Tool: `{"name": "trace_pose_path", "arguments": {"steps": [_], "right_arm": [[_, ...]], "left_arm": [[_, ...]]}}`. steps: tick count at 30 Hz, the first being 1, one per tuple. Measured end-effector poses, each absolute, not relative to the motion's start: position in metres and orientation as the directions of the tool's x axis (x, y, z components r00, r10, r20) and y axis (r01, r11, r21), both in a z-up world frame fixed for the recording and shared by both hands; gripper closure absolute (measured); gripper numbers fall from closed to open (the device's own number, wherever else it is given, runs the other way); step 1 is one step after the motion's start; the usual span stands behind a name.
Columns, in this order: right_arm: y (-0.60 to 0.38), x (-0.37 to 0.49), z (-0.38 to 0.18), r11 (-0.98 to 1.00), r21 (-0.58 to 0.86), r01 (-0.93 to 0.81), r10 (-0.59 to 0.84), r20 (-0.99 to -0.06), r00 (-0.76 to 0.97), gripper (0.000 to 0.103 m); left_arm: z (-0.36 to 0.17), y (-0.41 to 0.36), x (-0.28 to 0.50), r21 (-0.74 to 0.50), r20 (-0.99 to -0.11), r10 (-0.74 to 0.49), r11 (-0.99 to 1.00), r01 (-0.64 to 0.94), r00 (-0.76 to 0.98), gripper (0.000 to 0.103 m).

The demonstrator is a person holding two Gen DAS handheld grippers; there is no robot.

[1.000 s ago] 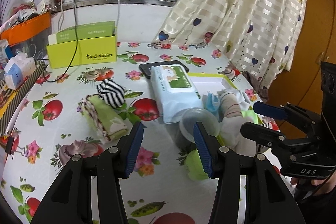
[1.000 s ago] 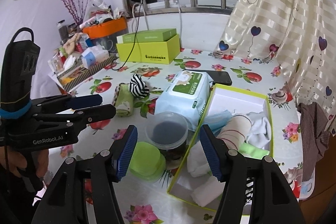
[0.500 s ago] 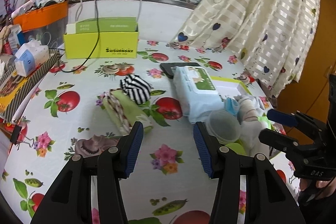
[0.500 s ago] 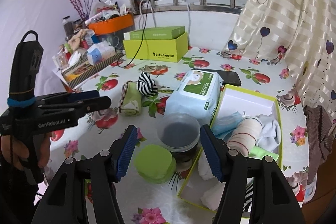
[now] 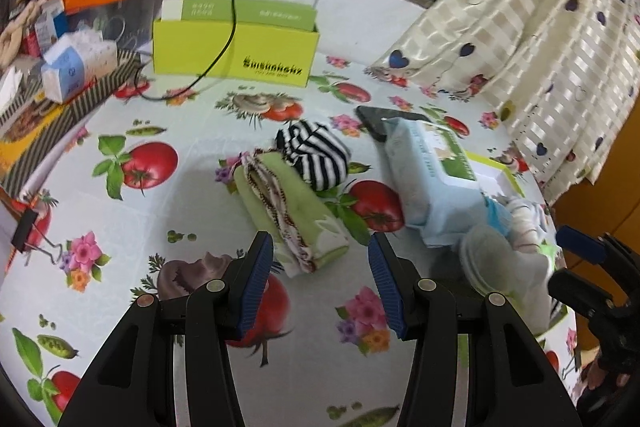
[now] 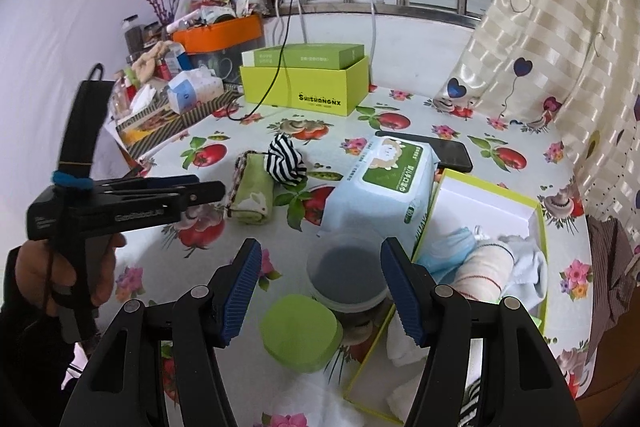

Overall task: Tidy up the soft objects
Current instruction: 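Grasp the green towel roll with the left gripper while the right grasps the striped sock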

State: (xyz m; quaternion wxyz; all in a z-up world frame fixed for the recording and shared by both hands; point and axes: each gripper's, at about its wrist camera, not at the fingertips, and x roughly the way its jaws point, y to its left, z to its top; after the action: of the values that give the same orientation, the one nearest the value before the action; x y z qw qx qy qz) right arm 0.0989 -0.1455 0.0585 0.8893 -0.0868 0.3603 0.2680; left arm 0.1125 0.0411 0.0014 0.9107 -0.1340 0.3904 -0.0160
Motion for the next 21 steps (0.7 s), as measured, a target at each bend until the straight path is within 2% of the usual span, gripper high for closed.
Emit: {"name": "trace_pose_path", "arguments": {"steps": [14, 17, 21], "right_arm": [[-0.117, 0.117, 0.061, 0.810, -0.010, -0.586, 0.411, -0.703, 0.580, 0.041], [-0.111, 0.122, 0.062, 0.805, -0.018, -0.593, 0.409, -0.707, 0.577, 0.041], [-0.105, 0.134, 0.063, 0.811, -0.014, -0.585, 0.404, -0.711, 0.576, 0.041]], "left_arm": [[-0.040, 0.062, 0.159, -0.328, -0.762, -0.139, 0.925, -0.192, 0.632, 0.052], [-0.049, 0.064, 0.164, -0.361, -0.756, -0.173, 0.915, -0.181, 0.631, 0.052], [-0.050, 0.060, 0.165, -0.337, -0.744, -0.165, 0.929, -0.150, 0.647, 0.052]]}}
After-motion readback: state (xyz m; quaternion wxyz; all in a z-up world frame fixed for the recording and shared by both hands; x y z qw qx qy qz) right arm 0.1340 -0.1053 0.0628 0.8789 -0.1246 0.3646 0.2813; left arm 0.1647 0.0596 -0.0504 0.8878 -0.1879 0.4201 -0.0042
